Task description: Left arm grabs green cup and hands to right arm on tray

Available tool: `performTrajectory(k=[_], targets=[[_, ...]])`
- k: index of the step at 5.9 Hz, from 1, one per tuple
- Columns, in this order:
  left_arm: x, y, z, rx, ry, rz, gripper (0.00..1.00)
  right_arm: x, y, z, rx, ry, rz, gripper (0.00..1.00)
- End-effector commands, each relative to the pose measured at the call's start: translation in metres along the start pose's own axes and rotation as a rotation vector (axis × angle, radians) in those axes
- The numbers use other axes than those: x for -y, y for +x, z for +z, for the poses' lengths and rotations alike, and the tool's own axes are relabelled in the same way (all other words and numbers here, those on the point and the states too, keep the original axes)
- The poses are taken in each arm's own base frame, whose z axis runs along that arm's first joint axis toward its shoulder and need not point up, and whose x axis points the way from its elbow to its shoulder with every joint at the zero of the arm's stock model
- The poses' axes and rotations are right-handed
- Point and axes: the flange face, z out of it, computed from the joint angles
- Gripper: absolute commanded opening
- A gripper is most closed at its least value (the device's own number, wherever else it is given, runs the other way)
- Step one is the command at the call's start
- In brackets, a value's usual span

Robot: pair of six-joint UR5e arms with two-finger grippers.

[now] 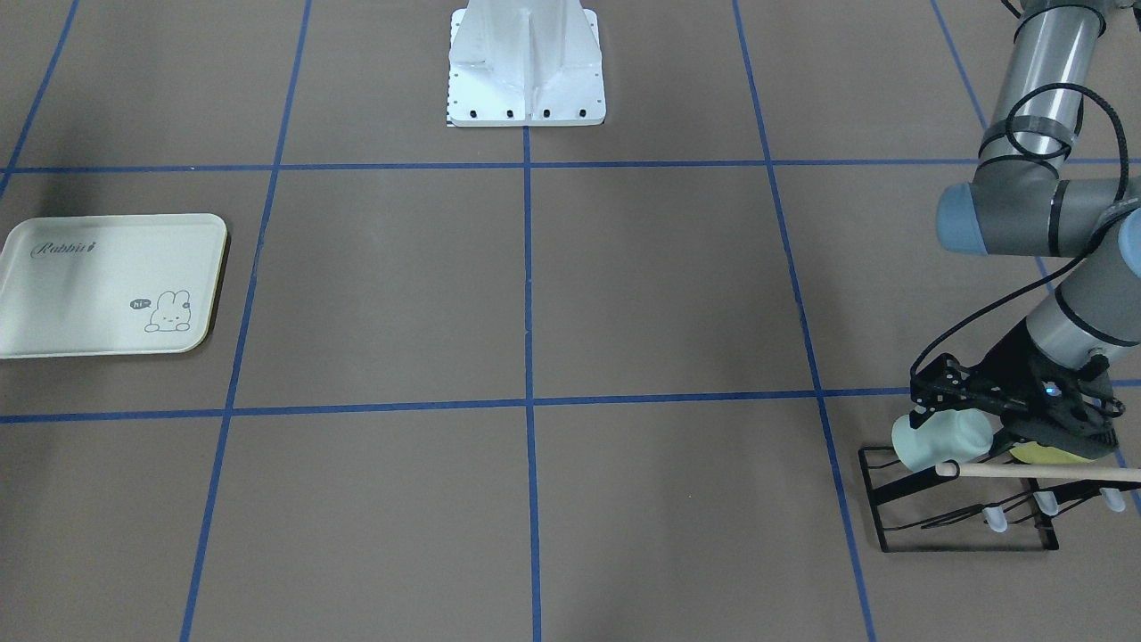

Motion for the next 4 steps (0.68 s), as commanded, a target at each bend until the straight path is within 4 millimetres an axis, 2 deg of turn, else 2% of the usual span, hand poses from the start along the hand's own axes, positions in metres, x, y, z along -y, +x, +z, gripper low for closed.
performTrajectory(k=[1,3,4], targets=[[-0.002,-0.0033,0.0041,0.005,-0.01,0.029,0.94,-0.0001,0.0,0.0001,0.0,0.0,0.0,1.0],[-0.0047,-0.0105,0.012,0.011,-0.028,0.055,0.94,-0.0001,0.0,0.0001,0.0,0.0,0.0,1.0],[-0.0047,-0.0105,0.0121,0.011,-0.028,0.055,0.9,-0.0001,0.0,0.0001,0.0,0.0,0.0,1.0]])
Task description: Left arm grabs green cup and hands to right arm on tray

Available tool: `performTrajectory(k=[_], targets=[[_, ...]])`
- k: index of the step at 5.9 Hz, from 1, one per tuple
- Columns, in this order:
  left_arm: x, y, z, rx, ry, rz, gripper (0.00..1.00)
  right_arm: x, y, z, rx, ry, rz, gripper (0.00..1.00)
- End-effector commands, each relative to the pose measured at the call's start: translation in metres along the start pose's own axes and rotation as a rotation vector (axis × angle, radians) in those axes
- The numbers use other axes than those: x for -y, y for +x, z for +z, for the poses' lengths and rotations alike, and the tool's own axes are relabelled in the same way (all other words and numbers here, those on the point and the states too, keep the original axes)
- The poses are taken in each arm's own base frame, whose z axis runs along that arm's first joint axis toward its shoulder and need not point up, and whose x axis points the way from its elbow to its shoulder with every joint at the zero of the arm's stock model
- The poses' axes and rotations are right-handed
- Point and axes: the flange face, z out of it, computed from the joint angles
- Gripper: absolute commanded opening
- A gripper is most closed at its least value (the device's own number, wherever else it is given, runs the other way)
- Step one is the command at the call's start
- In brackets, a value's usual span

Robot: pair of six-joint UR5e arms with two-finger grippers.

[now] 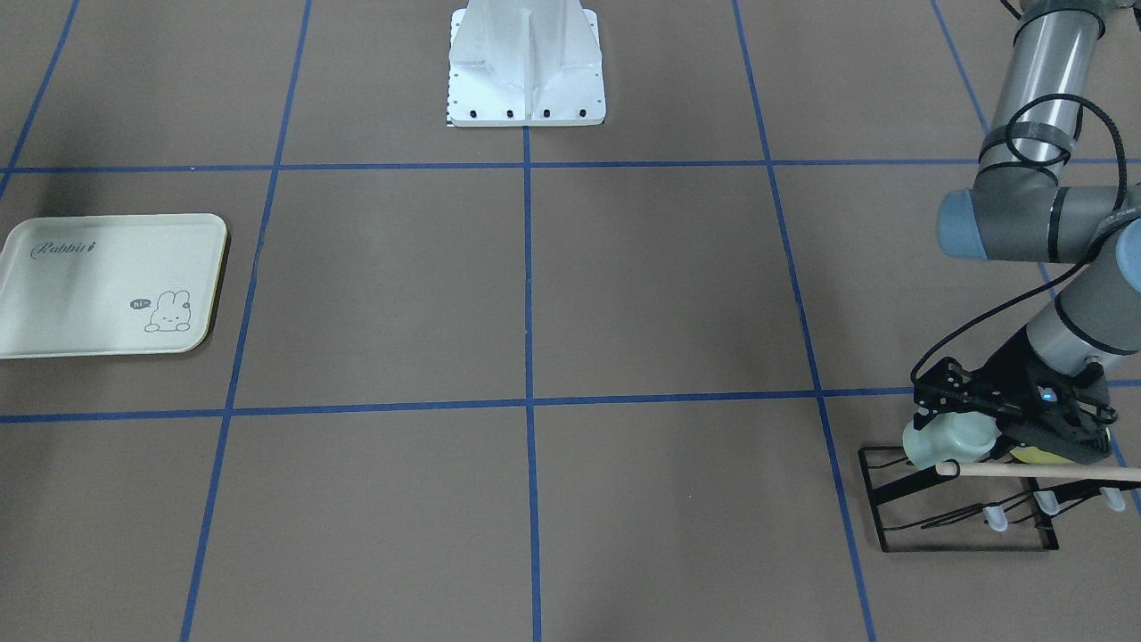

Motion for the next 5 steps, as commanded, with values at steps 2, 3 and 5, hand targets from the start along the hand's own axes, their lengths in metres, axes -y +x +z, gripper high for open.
performTrajectory(k=[2,3,5], targets=[[0.0,-0.002,-0.001,0.002,0.0,0.001,0.68,0.0,0.0,-0.001,0.0,0.001,-0.001,1.0],[0.001,-0.004,-0.004,0.003,0.006,-0.001,0.42,0.001,-0.001,-0.001,0.0,0.003,-0.002,1.0],[0.013,-0.009,-0.036,0.002,0.056,-0.003,0.11,0.0,-0.001,-0.001,0.002,0.001,-0.001,1.0]])
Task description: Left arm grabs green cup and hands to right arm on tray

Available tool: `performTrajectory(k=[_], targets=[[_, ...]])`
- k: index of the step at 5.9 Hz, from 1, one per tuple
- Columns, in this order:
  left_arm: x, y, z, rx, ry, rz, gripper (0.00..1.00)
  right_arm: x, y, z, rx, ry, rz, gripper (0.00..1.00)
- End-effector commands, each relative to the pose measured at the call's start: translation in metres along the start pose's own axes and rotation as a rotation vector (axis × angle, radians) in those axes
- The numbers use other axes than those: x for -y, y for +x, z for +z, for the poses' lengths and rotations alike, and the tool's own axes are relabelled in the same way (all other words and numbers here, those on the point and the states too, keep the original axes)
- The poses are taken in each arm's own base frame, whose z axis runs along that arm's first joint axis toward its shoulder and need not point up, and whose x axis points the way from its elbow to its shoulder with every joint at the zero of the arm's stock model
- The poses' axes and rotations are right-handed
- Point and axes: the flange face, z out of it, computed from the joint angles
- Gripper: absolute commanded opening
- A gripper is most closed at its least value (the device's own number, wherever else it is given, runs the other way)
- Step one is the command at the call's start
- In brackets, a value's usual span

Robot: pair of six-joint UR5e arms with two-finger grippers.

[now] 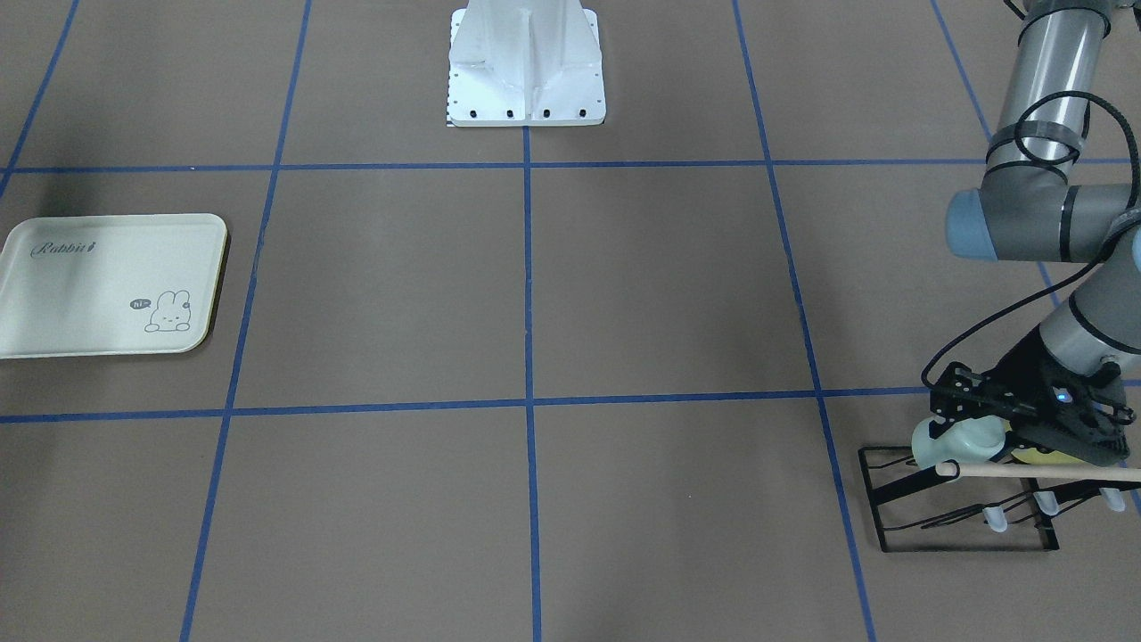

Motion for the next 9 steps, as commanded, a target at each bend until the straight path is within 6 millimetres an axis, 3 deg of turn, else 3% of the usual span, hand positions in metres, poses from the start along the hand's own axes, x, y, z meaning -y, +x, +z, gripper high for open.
performTrajectory(k=[1,3,4,6,8,9], targets=[[0.013,0.002,-0.041,0.007,0.038,-0.011,0.1,0.0,0.0,0.0,0.001,0.001,-0.001,1.0],[0.0,0.048,-0.111,0.006,0.016,-0.031,0.1,0.0,-0.001,-0.001,0.001,0.002,-0.002,1.0],[-0.007,0.065,-0.134,-0.013,0.015,-0.03,0.1,0.001,-0.001,-0.001,0.001,0.003,-0.001,1.0],[-0.018,0.074,-0.139,-0.025,0.029,-0.139,0.1,0.014,-0.019,-0.002,0.022,0.035,0.07,1.0],[-0.014,0.115,-0.142,-0.133,0.136,-0.271,0.1,0.033,-0.081,0.016,0.129,0.137,0.227,1.0],[-0.016,0.143,-0.137,-0.214,0.171,-0.339,0.1,0.041,-0.104,0.014,0.192,0.188,0.294,1.0]])
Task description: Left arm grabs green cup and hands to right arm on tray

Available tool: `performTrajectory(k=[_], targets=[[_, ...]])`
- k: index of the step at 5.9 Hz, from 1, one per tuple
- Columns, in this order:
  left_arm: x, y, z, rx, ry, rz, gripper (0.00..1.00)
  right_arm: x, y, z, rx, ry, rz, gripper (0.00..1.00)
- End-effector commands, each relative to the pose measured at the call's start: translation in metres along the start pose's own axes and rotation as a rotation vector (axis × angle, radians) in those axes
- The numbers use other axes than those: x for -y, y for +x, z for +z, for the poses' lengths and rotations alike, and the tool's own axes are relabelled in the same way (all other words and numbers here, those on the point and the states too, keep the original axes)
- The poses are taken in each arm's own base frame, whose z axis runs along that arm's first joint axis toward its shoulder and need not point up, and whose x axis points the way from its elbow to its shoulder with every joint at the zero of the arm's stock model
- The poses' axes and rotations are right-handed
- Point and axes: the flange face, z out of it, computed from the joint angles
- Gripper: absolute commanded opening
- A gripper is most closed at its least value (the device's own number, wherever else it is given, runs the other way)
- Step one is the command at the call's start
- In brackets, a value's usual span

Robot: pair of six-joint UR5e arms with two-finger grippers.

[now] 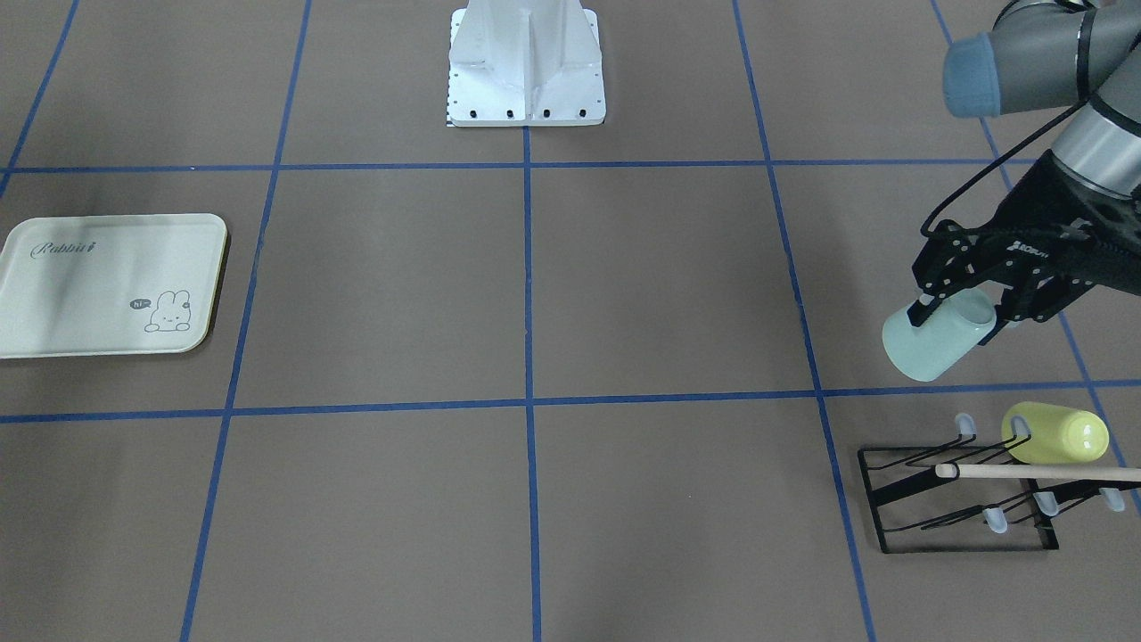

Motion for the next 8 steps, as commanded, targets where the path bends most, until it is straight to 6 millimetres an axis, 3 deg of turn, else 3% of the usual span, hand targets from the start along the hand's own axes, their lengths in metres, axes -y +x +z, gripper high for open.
performTrajectory(k=[1,3,5,7,8], targets=[[-0.02,0.043,0.012,-0.144,0.041,-0.113,0.1,0.005,-0.049,0.002,0.141,0.095,0.153,1.0],[-0.036,0.077,0.005,-0.325,0.078,-0.212,0.1,0.019,-0.103,-0.016,0.364,0.242,0.293,1.0],[-0.055,0.108,-0.002,-0.505,0.112,-0.288,0.1,0.032,-0.151,-0.038,0.604,0.278,0.398,1.0],[-0.084,0.147,0.006,-0.684,0.15,-0.371,0.1,0.017,-0.193,-0.04,0.781,0.281,0.32,1.0],[-0.102,0.165,0.001,-0.833,0.14,-0.442,0.1,0.016,-0.233,-0.04,0.91,0.256,0.325,1.0]])
